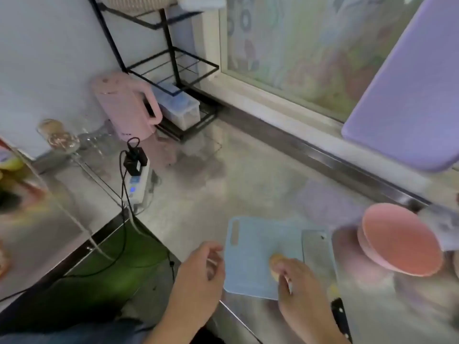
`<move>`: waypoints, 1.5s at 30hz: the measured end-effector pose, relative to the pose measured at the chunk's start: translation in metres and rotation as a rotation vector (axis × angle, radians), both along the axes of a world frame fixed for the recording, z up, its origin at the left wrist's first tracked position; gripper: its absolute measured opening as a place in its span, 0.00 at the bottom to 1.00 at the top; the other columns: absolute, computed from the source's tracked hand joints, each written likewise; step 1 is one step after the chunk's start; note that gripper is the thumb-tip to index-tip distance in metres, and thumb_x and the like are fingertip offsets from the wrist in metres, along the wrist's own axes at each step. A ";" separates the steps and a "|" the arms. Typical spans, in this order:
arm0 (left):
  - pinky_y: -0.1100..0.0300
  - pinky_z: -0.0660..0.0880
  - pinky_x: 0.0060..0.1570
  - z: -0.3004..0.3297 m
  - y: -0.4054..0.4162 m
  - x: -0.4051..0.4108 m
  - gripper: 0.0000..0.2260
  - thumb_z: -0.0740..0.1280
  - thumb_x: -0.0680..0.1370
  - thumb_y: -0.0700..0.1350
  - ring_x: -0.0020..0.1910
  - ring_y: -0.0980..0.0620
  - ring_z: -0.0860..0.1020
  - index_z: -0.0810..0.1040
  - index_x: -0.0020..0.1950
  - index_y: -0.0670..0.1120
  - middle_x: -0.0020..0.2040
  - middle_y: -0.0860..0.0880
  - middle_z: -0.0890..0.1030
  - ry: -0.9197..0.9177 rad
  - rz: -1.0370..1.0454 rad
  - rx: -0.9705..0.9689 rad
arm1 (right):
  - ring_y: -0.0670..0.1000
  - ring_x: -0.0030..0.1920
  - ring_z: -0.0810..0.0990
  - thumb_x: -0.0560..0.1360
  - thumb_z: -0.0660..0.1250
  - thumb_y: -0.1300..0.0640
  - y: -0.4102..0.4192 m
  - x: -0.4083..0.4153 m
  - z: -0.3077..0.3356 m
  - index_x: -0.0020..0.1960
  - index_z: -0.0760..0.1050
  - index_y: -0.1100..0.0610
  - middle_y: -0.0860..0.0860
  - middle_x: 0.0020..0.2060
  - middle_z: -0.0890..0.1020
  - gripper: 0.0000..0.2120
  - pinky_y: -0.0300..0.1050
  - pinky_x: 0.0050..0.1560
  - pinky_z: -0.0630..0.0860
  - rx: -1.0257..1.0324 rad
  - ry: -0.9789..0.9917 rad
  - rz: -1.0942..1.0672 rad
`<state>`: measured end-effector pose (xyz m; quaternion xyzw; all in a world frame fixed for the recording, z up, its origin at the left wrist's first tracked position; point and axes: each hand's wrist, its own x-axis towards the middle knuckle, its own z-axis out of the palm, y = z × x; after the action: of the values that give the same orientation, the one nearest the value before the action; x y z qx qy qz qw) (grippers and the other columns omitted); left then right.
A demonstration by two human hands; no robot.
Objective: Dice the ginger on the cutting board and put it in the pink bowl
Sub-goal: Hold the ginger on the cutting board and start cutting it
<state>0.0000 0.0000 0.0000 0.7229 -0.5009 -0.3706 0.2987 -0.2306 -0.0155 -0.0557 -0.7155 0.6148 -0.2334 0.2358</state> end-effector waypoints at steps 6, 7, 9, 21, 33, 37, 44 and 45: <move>0.67 0.75 0.43 -0.063 -0.029 -0.026 0.13 0.68 0.81 0.44 0.45 0.59 0.80 0.75 0.56 0.63 0.48 0.63 0.80 0.011 -0.095 -0.112 | 0.51 0.53 0.73 0.68 0.71 0.51 -0.018 0.009 0.002 0.55 0.73 0.46 0.44 0.52 0.68 0.17 0.49 0.41 0.77 -0.015 0.246 -0.011; 0.68 0.74 0.43 -0.073 -0.032 -0.030 0.13 0.68 0.81 0.44 0.46 0.59 0.80 0.75 0.56 0.63 0.48 0.62 0.80 0.006 -0.108 -0.146 | 0.51 0.56 0.72 0.69 0.70 0.47 -0.018 0.007 0.001 0.57 0.71 0.44 0.44 0.54 0.67 0.18 0.48 0.42 0.76 -0.003 0.327 0.000; 0.70 0.72 0.43 -0.090 -0.040 -0.038 0.11 0.69 0.81 0.44 0.45 0.59 0.79 0.76 0.56 0.62 0.48 0.61 0.80 -0.033 -0.119 -0.213 | 0.52 0.63 0.70 0.72 0.69 0.43 -0.022 0.004 0.004 0.62 0.68 0.42 0.44 0.59 0.66 0.20 0.48 0.46 0.77 0.058 0.518 0.016; 0.48 0.86 0.40 -0.120 -0.035 -0.084 0.08 0.69 0.82 0.52 0.38 0.50 0.87 0.82 0.56 0.49 0.45 0.50 0.86 0.375 -0.157 -0.301 | 0.55 0.50 0.84 0.68 0.71 0.46 -0.029 0.003 -0.021 0.52 0.80 0.49 0.49 0.43 0.85 0.14 0.48 0.48 0.81 -0.201 0.335 -0.095; 0.53 0.83 0.39 -0.093 -0.004 -0.089 0.16 0.72 0.80 0.51 0.32 0.47 0.85 0.83 0.49 0.37 0.36 0.43 0.85 0.495 -0.126 -0.208 | 0.60 0.57 0.80 0.76 0.65 0.59 0.057 -0.049 -0.010 0.63 0.76 0.60 0.56 0.55 0.81 0.16 0.44 0.54 0.73 -0.199 0.314 -0.262; 0.58 0.81 0.34 -0.089 -0.019 -0.096 0.24 0.66 0.82 0.56 0.26 0.50 0.79 0.84 0.47 0.35 0.35 0.41 0.86 0.268 -0.162 -0.215 | 0.59 0.51 0.80 0.62 0.52 0.46 0.047 -0.094 -0.029 0.50 0.71 0.54 0.51 0.46 0.79 0.21 0.51 0.52 0.77 0.070 0.601 -0.334; 0.55 0.77 0.44 -0.107 -0.044 -0.107 0.25 0.58 0.82 0.65 0.37 0.51 0.83 0.77 0.54 0.43 0.35 0.47 0.86 -0.066 -0.190 -0.230 | 0.54 0.46 0.79 0.68 0.63 0.55 0.048 -0.091 -0.025 0.49 0.72 0.55 0.48 0.41 0.76 0.10 0.50 0.49 0.82 0.157 0.407 -0.299; 0.55 0.77 0.44 -0.107 -0.045 -0.108 0.25 0.58 0.82 0.66 0.39 0.51 0.83 0.76 0.55 0.44 0.38 0.47 0.86 -0.106 -0.190 -0.241 | 0.55 0.41 0.80 0.71 0.66 0.56 0.047 -0.092 -0.020 0.48 0.74 0.58 0.50 0.39 0.79 0.08 0.48 0.43 0.81 0.181 0.302 -0.320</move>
<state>-0.1084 -0.0451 -0.1074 0.6498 -0.6230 -0.2958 0.3198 -0.3222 0.0317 -0.0758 -0.6118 0.7670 -0.1020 0.1643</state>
